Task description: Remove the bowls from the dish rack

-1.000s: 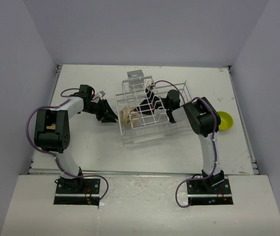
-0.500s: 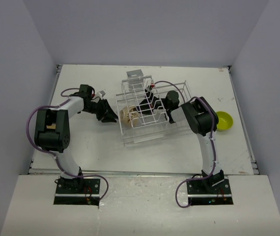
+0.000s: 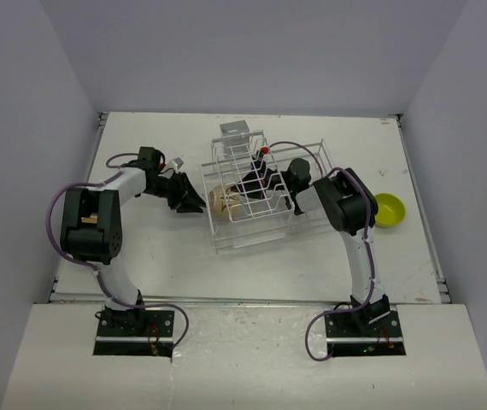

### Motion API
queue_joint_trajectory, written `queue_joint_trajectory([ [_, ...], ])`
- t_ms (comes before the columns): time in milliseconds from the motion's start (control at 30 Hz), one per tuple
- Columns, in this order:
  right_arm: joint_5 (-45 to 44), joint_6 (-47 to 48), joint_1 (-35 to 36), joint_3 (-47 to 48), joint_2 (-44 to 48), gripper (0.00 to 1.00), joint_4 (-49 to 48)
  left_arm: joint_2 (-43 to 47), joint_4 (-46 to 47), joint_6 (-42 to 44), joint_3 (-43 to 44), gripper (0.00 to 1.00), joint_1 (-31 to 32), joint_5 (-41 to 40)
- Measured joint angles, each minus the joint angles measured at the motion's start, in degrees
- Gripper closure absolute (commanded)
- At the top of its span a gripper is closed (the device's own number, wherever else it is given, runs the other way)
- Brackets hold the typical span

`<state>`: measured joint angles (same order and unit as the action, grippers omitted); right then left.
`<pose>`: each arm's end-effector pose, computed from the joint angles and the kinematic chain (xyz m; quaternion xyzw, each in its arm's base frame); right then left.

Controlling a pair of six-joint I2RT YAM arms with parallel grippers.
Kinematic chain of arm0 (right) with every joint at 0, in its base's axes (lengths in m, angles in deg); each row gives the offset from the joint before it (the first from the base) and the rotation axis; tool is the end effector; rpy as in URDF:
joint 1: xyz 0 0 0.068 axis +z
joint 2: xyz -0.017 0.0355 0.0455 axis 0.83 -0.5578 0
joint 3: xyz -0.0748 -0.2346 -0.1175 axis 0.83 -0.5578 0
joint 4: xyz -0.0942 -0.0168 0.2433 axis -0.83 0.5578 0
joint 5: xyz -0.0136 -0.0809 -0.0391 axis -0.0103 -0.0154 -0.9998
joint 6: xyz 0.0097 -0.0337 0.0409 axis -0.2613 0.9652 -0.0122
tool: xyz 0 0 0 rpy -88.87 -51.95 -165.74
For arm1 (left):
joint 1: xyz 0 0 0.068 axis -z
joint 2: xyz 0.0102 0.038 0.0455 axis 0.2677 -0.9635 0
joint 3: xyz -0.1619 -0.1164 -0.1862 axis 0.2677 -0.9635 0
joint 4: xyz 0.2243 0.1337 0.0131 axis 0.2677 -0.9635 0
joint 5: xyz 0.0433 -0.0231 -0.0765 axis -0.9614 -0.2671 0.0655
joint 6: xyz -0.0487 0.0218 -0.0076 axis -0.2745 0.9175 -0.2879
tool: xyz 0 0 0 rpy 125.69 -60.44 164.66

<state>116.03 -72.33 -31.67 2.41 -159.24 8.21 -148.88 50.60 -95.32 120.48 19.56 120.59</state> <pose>0.3885 0.2125 0.1308 -0.0372 -0.6721 -0.7365 0.0668 0.3401 -0.0502 0.1683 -0.1713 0.8899 -0.4226 0.0096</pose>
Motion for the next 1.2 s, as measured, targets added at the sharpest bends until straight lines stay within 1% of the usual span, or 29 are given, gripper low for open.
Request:
queue_joint_trajectory([
  [633,0.22,0.20,-0.04,-0.63,1.14,1.00,1.09,0.00,0.00,0.11,0.00,0.70,0.00,0.02],
  [1200,1.55,0.63,-0.59,-5.62,5.07,1.00,2.08,0.00,0.00,0.13,0.00,0.70,0.00,0.02],
])
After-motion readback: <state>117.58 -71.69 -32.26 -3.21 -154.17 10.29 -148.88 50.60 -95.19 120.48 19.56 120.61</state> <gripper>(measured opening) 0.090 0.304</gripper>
